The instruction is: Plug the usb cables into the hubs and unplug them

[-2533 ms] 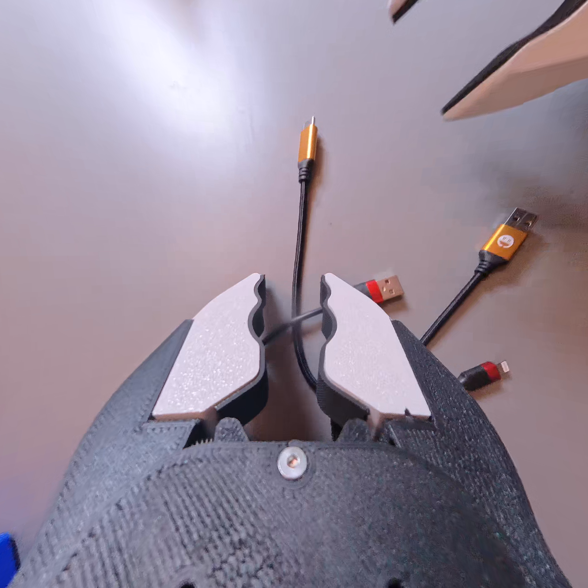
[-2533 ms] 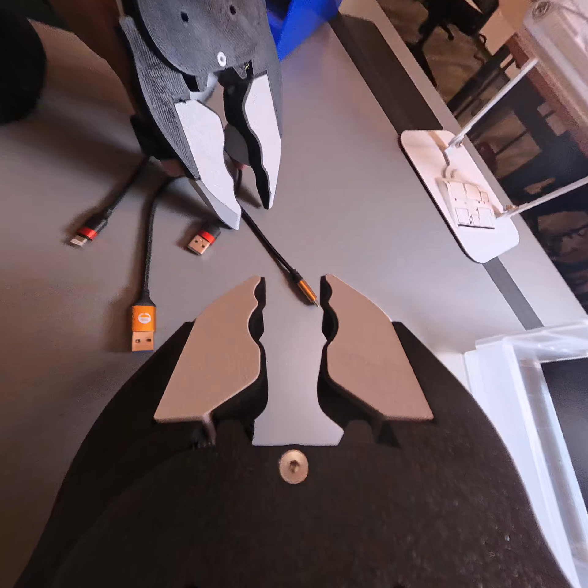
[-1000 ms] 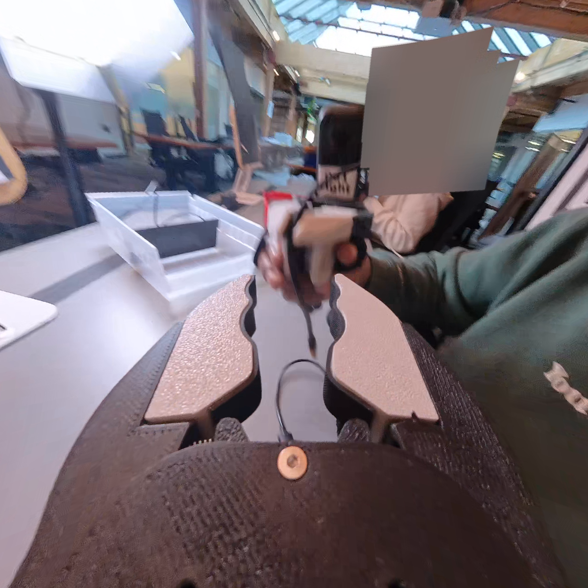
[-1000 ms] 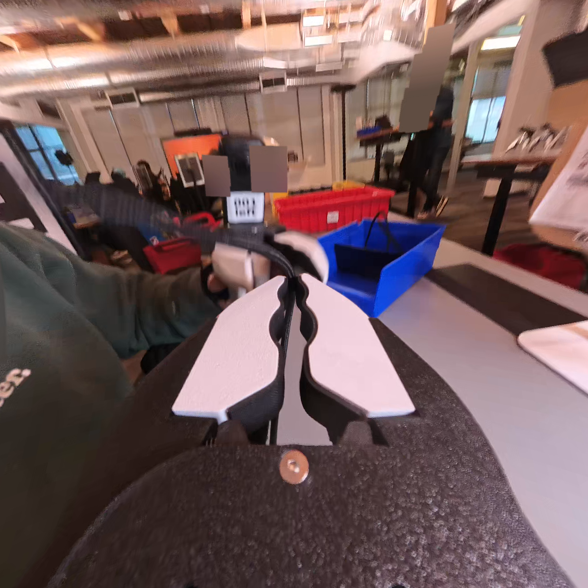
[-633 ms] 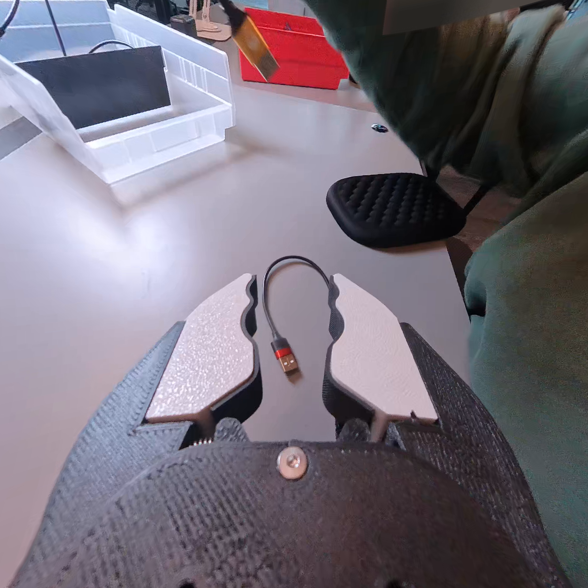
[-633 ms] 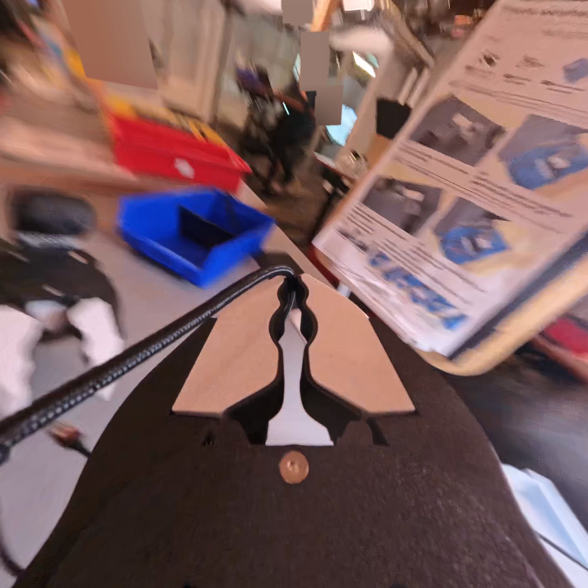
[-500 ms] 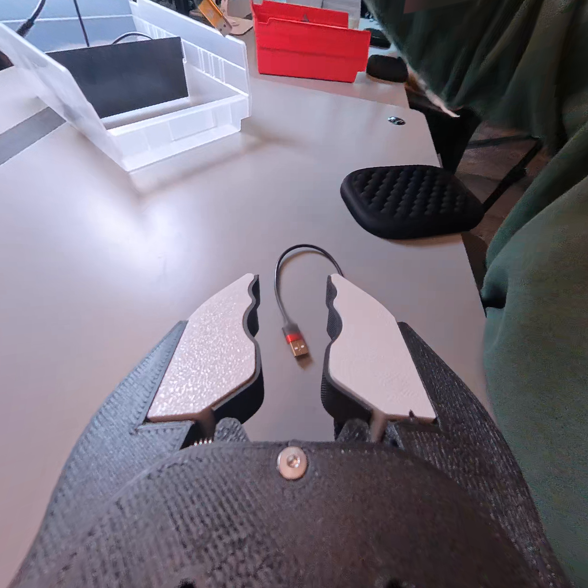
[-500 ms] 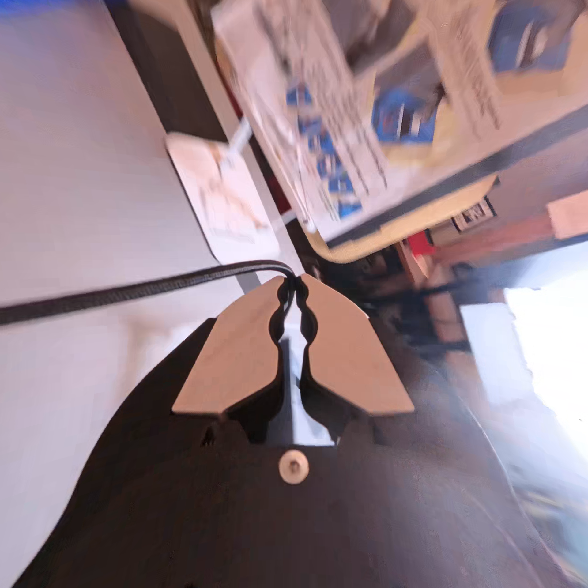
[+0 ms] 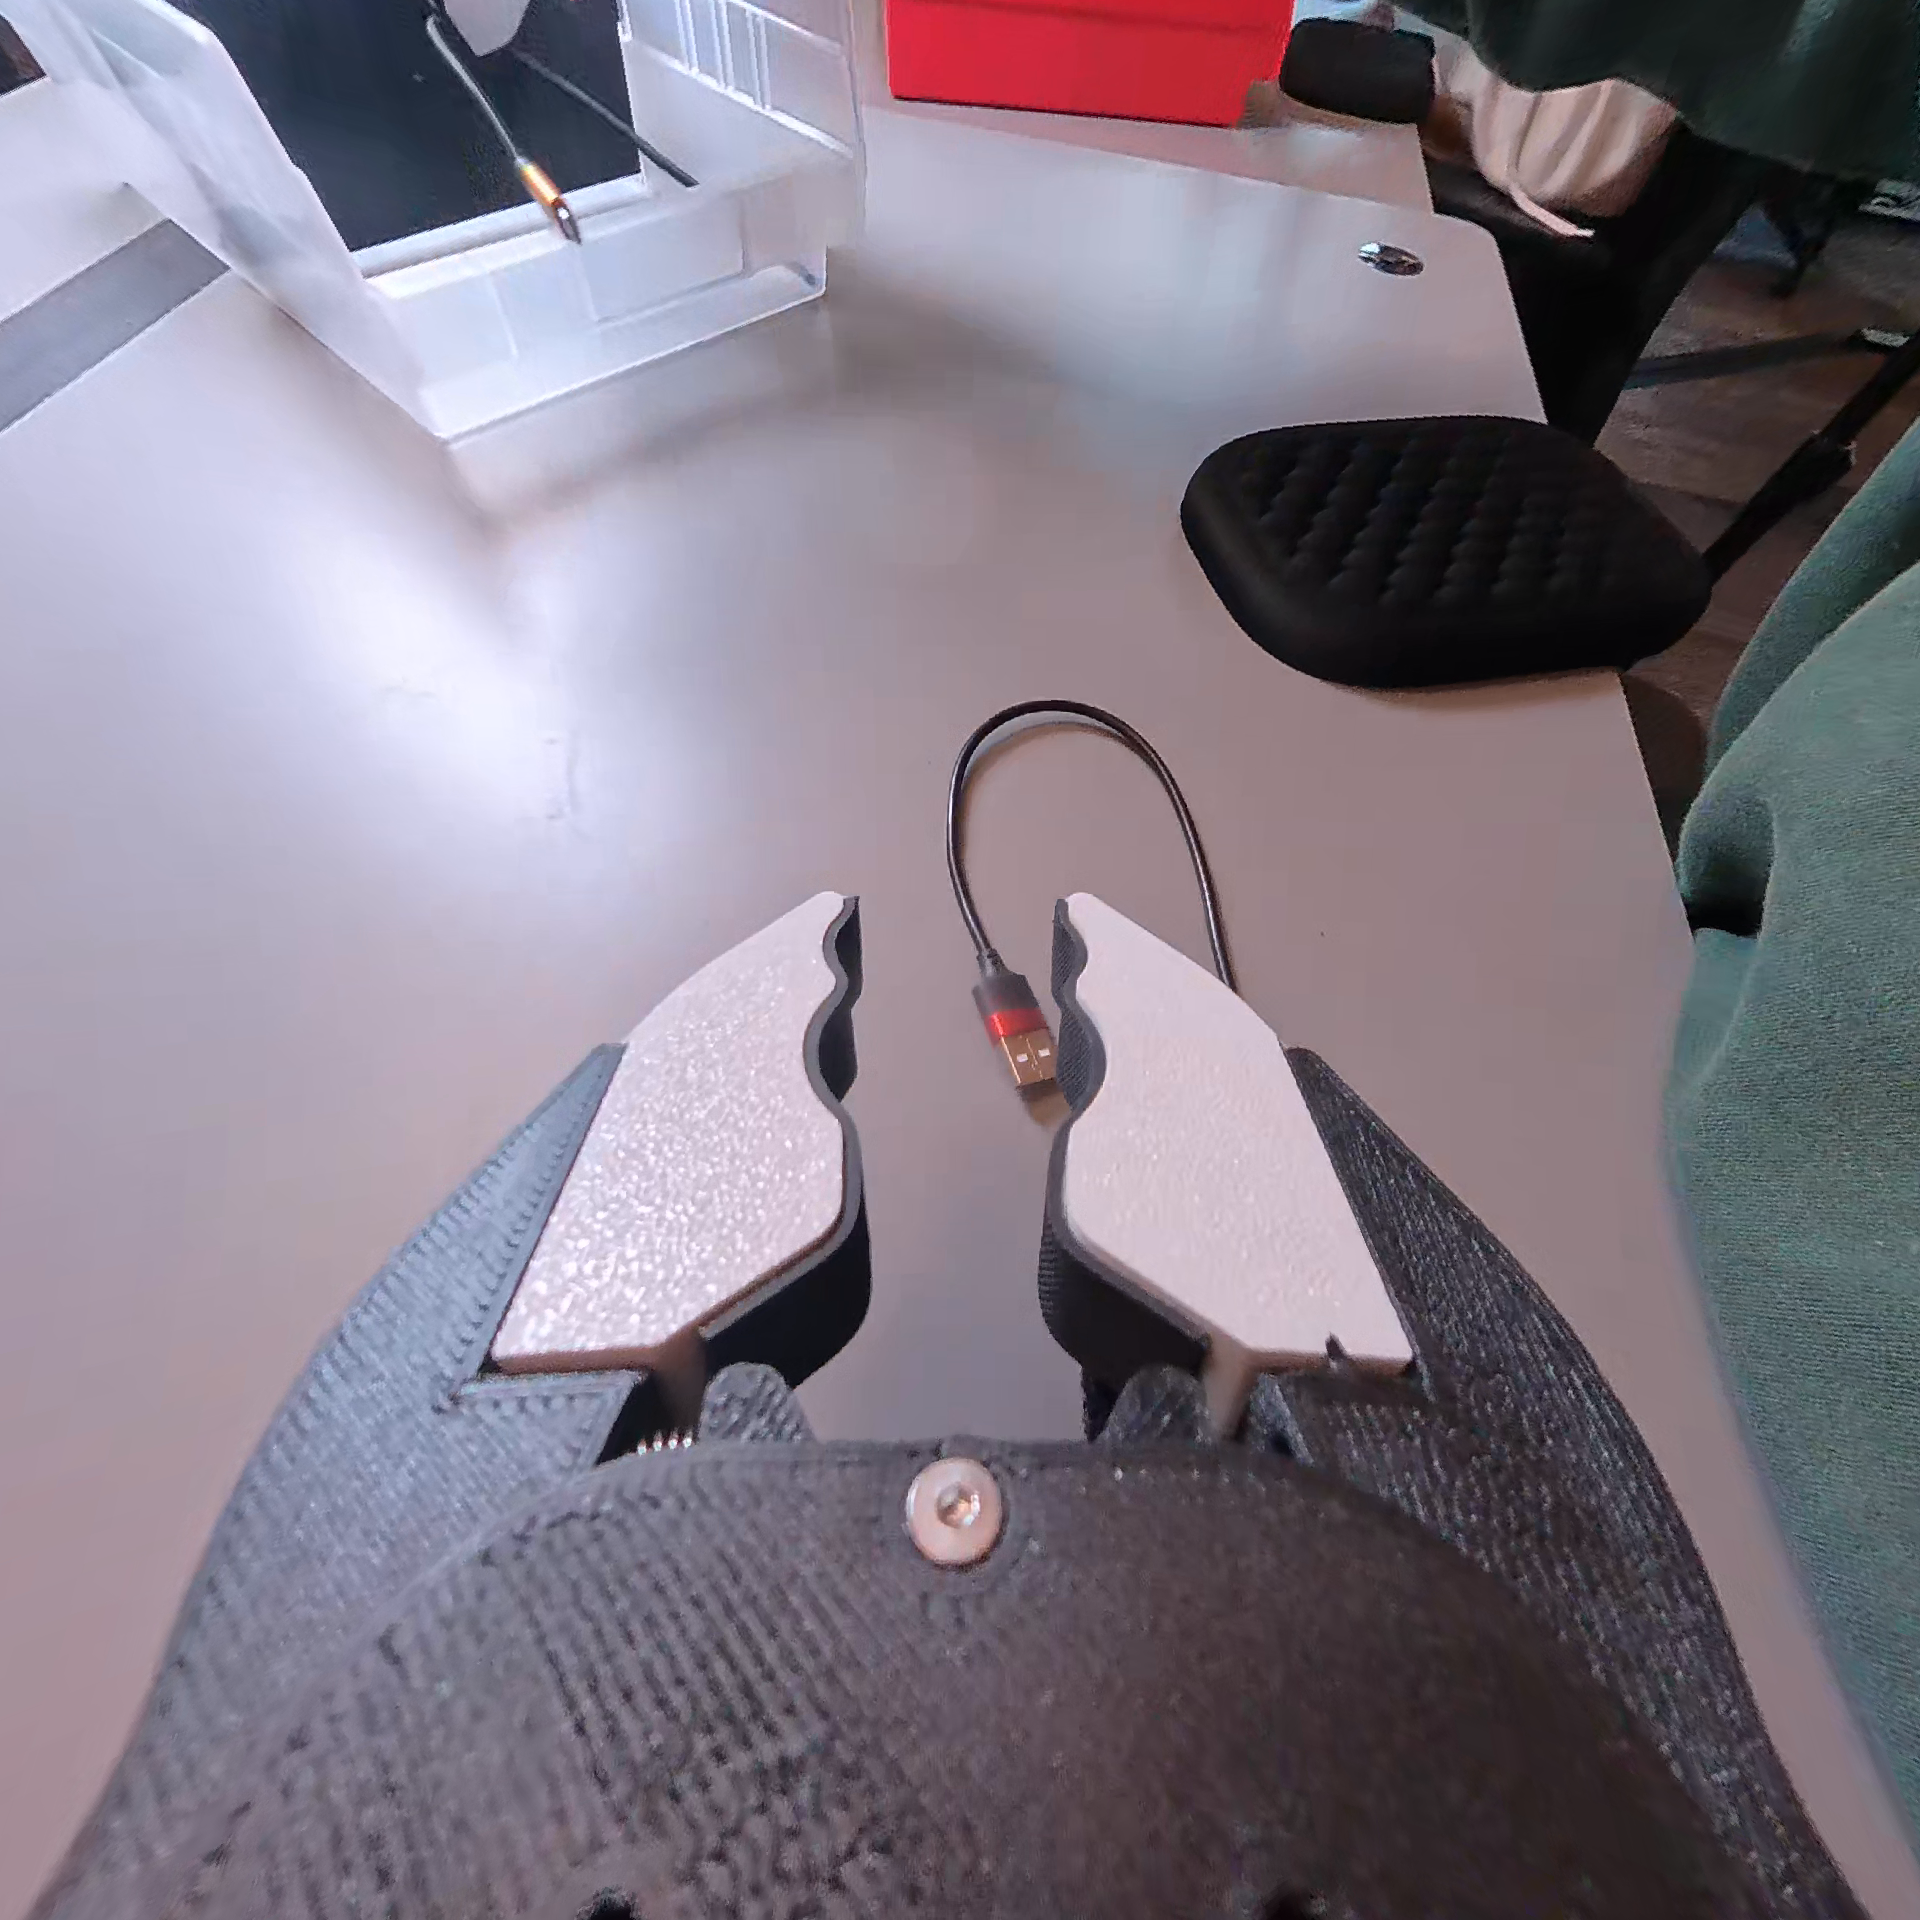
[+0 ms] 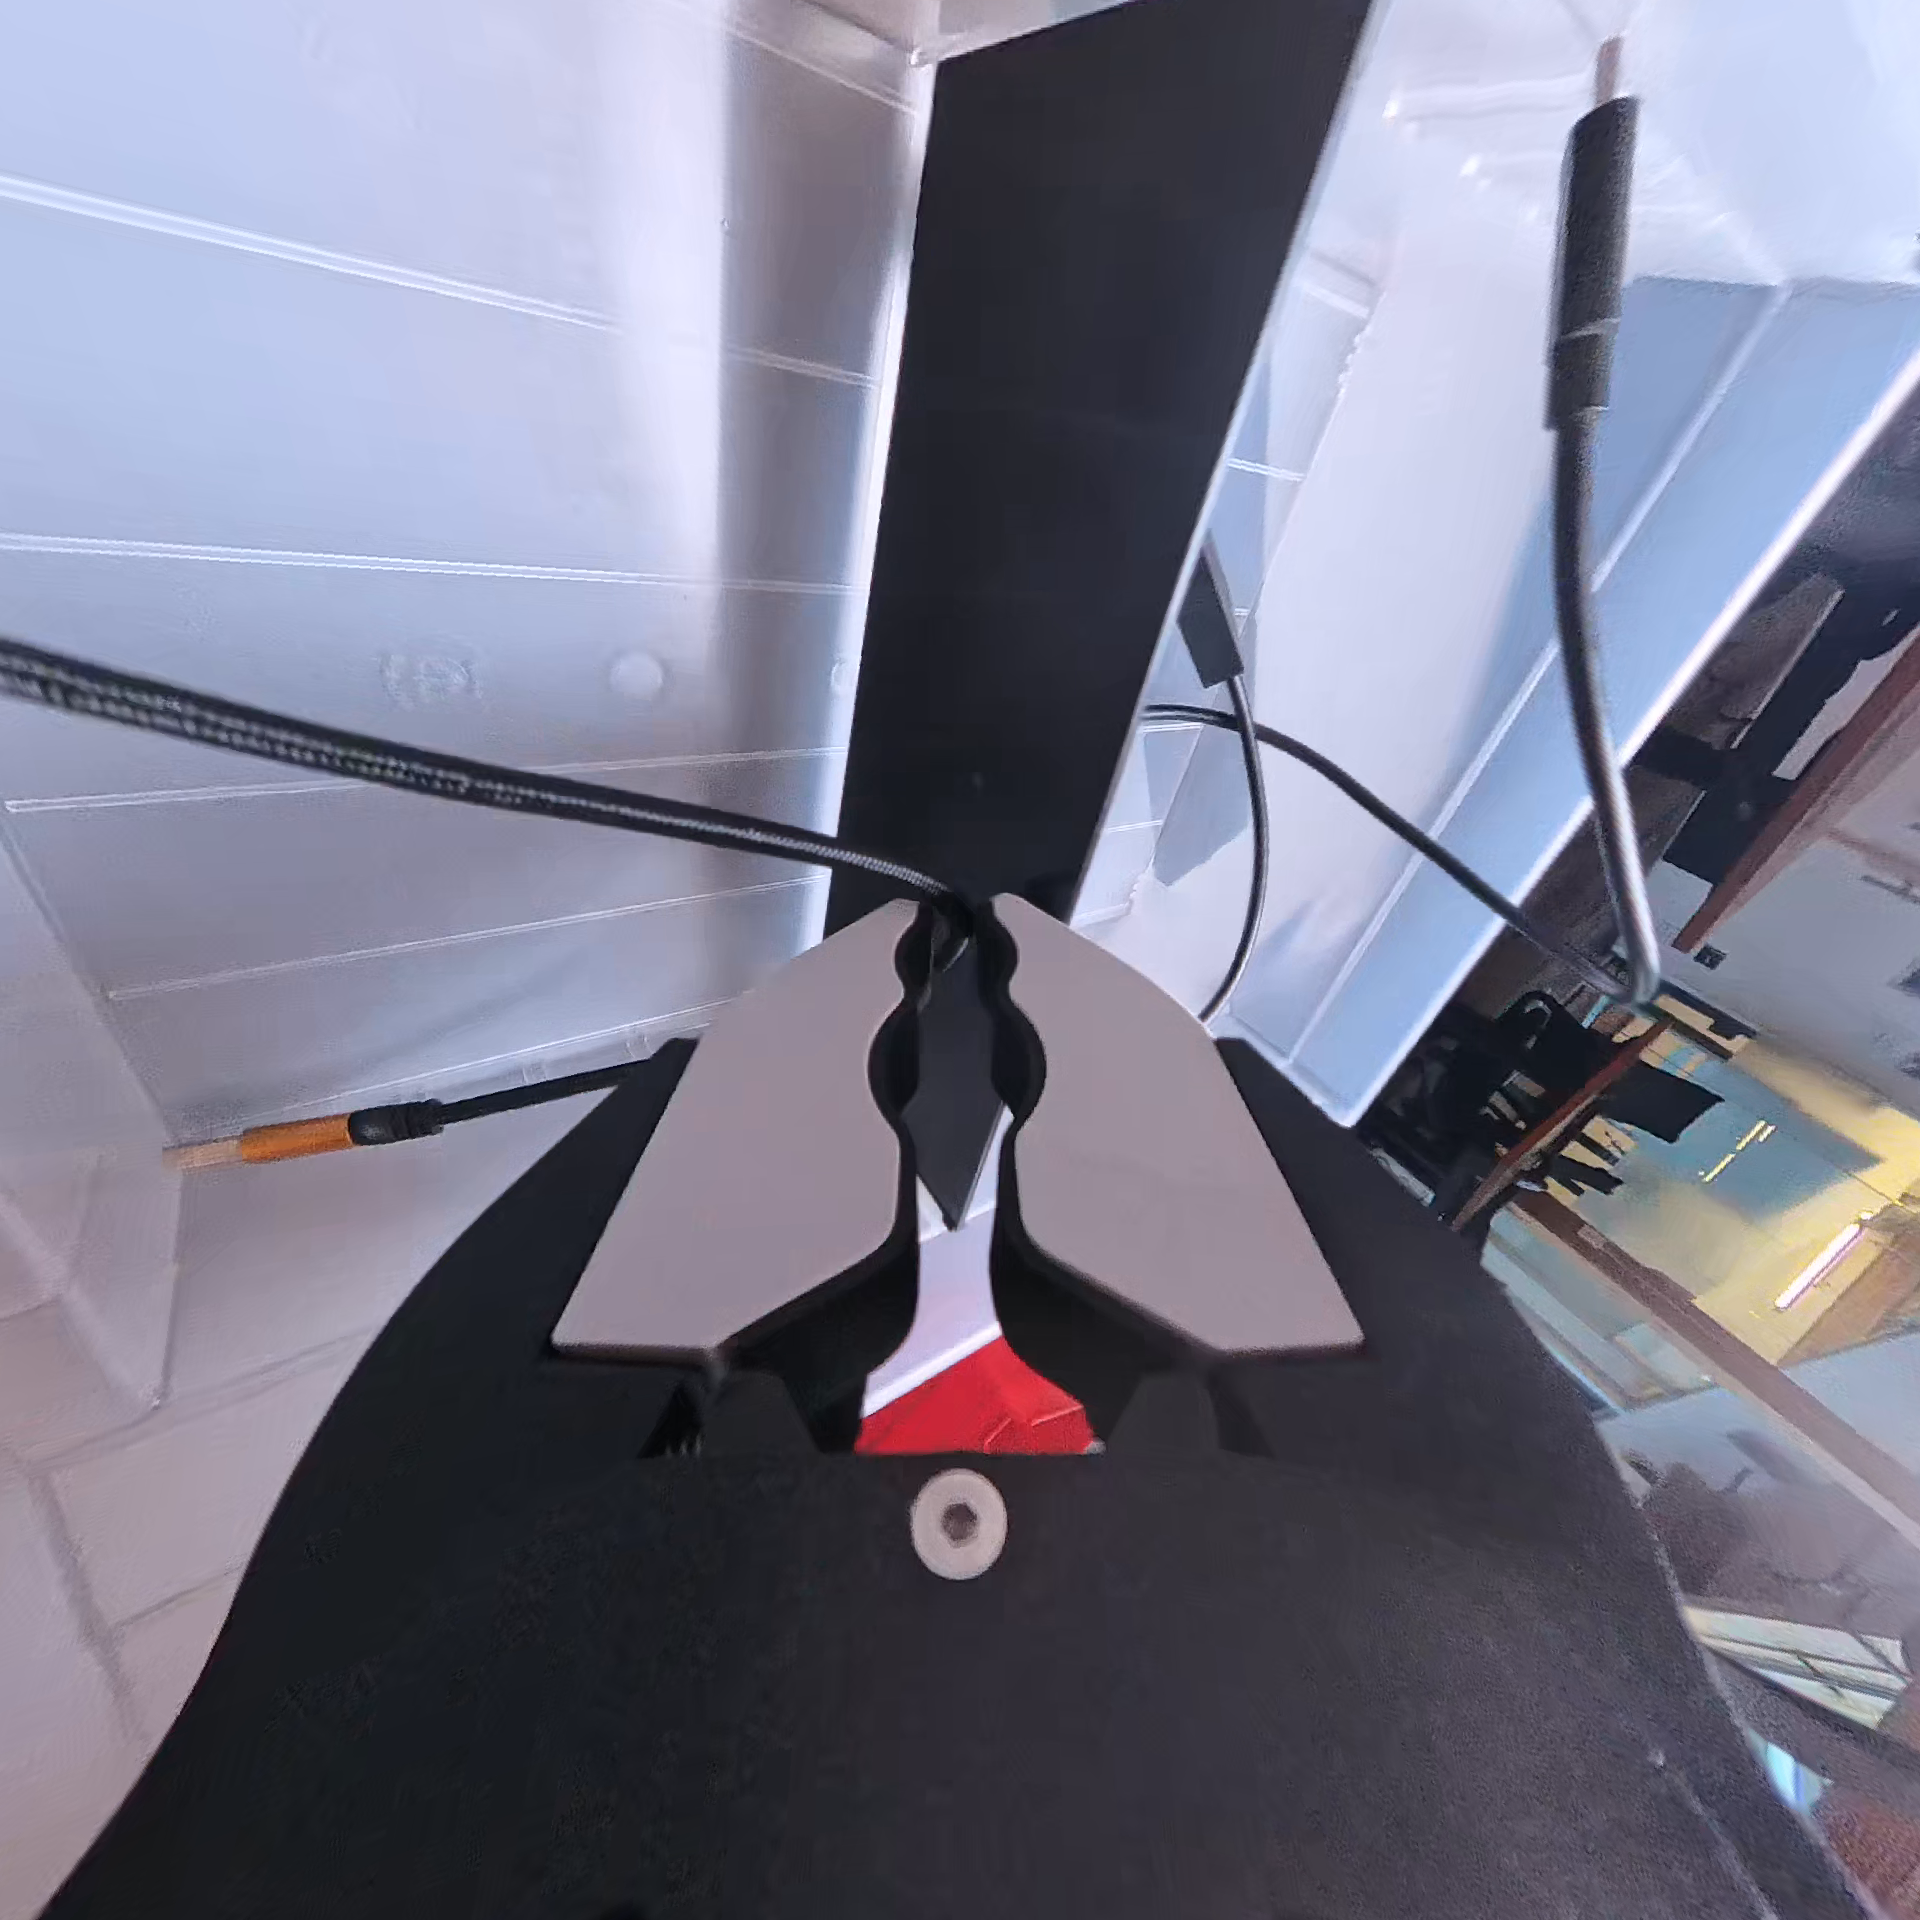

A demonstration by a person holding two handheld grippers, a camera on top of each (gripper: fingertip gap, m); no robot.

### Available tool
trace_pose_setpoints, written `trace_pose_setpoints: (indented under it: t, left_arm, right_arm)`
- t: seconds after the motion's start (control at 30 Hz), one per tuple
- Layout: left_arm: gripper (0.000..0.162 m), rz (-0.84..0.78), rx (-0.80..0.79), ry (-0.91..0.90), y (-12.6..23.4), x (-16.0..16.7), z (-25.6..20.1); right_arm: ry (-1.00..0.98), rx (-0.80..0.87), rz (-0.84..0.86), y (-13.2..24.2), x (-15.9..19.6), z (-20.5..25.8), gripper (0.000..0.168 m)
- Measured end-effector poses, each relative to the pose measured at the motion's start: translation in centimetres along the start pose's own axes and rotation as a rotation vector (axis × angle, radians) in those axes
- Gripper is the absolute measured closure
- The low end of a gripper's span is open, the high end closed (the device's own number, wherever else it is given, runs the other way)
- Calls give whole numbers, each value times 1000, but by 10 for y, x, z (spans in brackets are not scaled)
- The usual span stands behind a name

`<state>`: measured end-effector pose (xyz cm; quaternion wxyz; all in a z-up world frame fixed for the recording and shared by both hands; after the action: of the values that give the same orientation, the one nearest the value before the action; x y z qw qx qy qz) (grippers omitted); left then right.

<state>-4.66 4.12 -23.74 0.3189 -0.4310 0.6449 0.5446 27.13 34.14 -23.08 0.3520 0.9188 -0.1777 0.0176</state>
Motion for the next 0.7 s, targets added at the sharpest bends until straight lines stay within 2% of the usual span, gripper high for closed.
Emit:
trace_pose_setpoints:
  t: [0.13, 0.23, 0.3, 0.37, 0.47, 0.57, 0.63, 0.7]
  left_arm:
    - [127, 12, 0, 2, -1, 3, 1]
    - [127, 21, 0, 6, -3, 5, 1]
    - [127, 25, -2, 0, -3, 5, 1]
    - [127, 24, -3, -4, -3, 4, 0]
    - [127, 27, 1, -4, -4, 4, -1]
    - [128, 35, 1, -9, -6, 5, -2]
    - [128, 38, -5, -19, -5, 4, -4]
    - [128, 38, -9, -23, -4, 4, -3]
  right_arm:
    - [-100, 92, -54, 26, 0, -29, 129]
    - [-208, 86, -181, 57, -12, -40, 128]
    - [-239, -2, -308, 84, -30, -25, 129]
    - [-235, -151, -437, 110, -51, 8, 130]
    - [-197, -259, -512, 120, -73, 54, 129]
    - [-195, -256, -439, 93, -75, 76, 143]
    - [-290, -231, -449, 85, -75, 64, 166]
    - [-364, -230, -413, 73, -66, 53, 167]
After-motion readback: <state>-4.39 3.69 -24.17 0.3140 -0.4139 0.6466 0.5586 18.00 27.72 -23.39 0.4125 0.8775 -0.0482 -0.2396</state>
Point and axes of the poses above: each gripper's, where its closed fingertips meet, y back along the fingers, x out of its underside, z = x × y across the jaws, the point moved 1 cm from there along y, back along the fingers, and after that the axes turned 15 degrees about x, right-handed, at the moved point
